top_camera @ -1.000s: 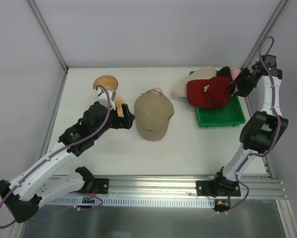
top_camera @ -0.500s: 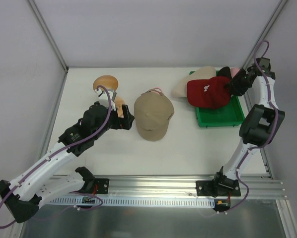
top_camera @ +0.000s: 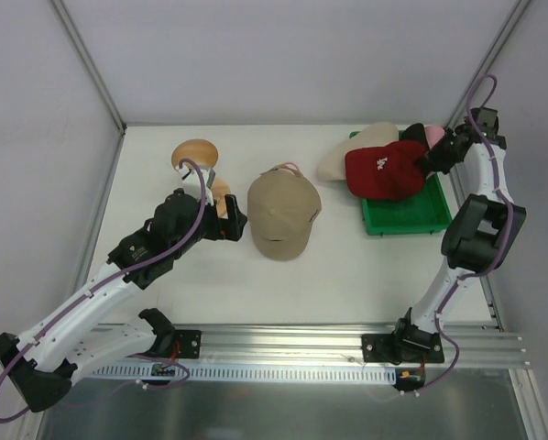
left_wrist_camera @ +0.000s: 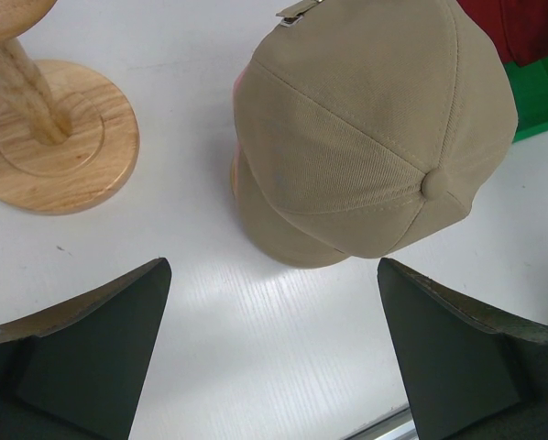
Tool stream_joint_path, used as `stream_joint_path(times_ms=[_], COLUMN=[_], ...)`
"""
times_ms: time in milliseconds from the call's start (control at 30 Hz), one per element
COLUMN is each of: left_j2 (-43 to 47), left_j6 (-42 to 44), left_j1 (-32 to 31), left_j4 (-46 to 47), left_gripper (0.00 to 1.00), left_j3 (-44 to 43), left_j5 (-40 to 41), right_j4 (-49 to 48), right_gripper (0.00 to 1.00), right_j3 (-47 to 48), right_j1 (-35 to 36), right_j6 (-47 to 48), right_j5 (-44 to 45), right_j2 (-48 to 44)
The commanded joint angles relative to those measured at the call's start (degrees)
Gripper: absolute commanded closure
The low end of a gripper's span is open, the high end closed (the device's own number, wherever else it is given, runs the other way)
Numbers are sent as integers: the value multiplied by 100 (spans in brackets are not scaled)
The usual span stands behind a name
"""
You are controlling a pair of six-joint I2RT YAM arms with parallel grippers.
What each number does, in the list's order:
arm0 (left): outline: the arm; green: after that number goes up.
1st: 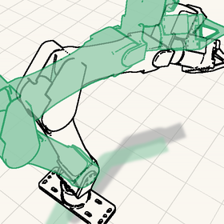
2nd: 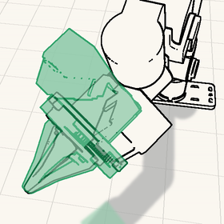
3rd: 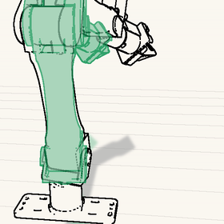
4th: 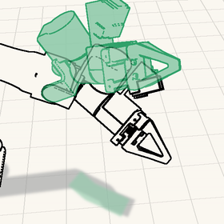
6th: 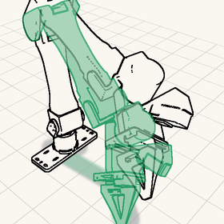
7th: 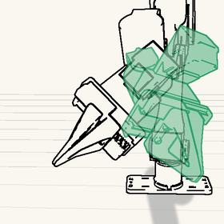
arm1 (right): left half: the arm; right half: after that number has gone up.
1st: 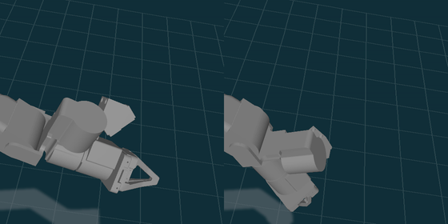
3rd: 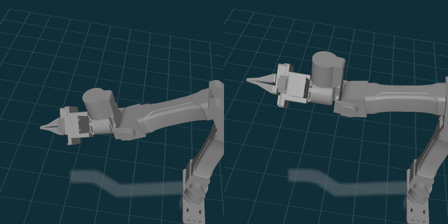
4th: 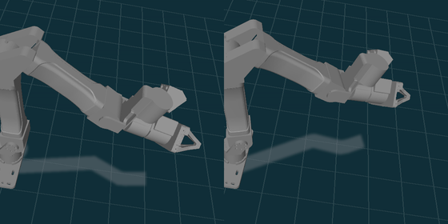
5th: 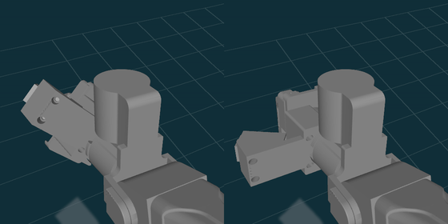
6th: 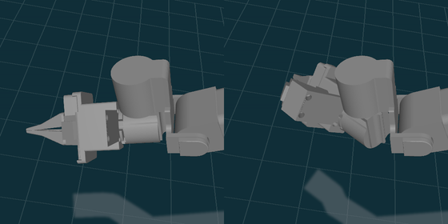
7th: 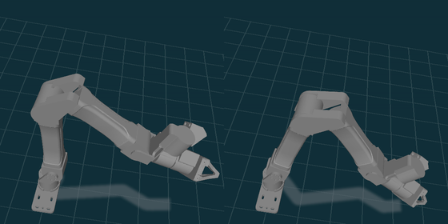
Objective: Stack the hats
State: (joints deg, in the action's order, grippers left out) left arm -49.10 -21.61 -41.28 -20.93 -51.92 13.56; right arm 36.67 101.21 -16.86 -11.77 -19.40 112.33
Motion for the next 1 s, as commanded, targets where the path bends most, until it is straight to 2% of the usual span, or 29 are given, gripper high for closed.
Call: stream_joint_path(times_ms=[0,367,733,967], left_j2=[50,138,313,428], left_j6=[86,86,16,-309], left_j1=[-21,-21,-21,-21], left_j4=[-17,-43,-43,150], left_gripper=[1,1,1,1], left_j3=[-143,-187,-441,-907], left_j5=[24,103,138,-134], right_j4=[-116,218,-783,-1644], right_gripper=[100,100,100,100], right_j3=[249,1989,2193,1876], right_j1=[192,1220,2152,2792], right_j6=[148,325,-747,-1503], right_j5=[-328,-986,-1866,-2367], right_j2=[-958,-2074,-2796,-3033])
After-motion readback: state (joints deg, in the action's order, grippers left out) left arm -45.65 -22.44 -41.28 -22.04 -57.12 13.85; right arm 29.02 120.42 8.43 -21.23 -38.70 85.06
